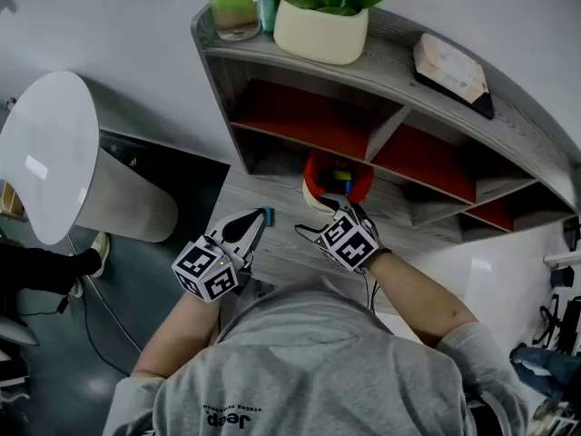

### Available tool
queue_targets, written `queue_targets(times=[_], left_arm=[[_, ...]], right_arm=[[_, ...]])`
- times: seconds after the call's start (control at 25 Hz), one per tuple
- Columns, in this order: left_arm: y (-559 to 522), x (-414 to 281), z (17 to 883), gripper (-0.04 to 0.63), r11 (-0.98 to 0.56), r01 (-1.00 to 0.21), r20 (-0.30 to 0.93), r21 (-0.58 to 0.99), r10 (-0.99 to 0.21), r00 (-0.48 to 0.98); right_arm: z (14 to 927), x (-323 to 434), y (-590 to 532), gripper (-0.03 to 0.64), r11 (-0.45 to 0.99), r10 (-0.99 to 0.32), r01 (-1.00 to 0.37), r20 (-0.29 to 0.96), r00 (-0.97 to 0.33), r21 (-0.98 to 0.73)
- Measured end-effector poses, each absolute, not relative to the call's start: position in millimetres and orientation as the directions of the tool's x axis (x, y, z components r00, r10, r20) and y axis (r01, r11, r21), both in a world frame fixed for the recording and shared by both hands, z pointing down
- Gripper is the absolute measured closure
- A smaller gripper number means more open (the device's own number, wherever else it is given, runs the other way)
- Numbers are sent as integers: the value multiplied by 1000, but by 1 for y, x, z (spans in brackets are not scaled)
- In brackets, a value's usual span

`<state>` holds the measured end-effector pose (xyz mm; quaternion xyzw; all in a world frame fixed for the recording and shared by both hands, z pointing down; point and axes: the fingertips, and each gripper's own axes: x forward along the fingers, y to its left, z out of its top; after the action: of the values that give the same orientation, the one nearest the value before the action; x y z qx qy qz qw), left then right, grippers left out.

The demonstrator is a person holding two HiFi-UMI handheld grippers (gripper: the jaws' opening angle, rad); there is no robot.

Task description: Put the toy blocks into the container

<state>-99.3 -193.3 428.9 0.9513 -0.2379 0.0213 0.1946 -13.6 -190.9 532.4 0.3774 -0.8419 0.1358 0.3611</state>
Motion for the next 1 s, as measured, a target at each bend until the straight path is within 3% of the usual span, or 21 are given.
queue_targets(times=[0.4,0.6,1.0], left_arm=[[-190,-209,481,565,-693,-607,231,389,-564,793],[-189,-260,506,566,-630,-651,267,424,-599,754],[-179,-287,531,566,-580,-656,295,483,-598,745]], right_arm=[[646,-112,-215,249,759,-348,-649,811,-471,-50],[698,-122,-239,247,768,-299,-640,868,-396,-27],[758,-125,-241,245,894,-164,-449,920,-356,-14]])
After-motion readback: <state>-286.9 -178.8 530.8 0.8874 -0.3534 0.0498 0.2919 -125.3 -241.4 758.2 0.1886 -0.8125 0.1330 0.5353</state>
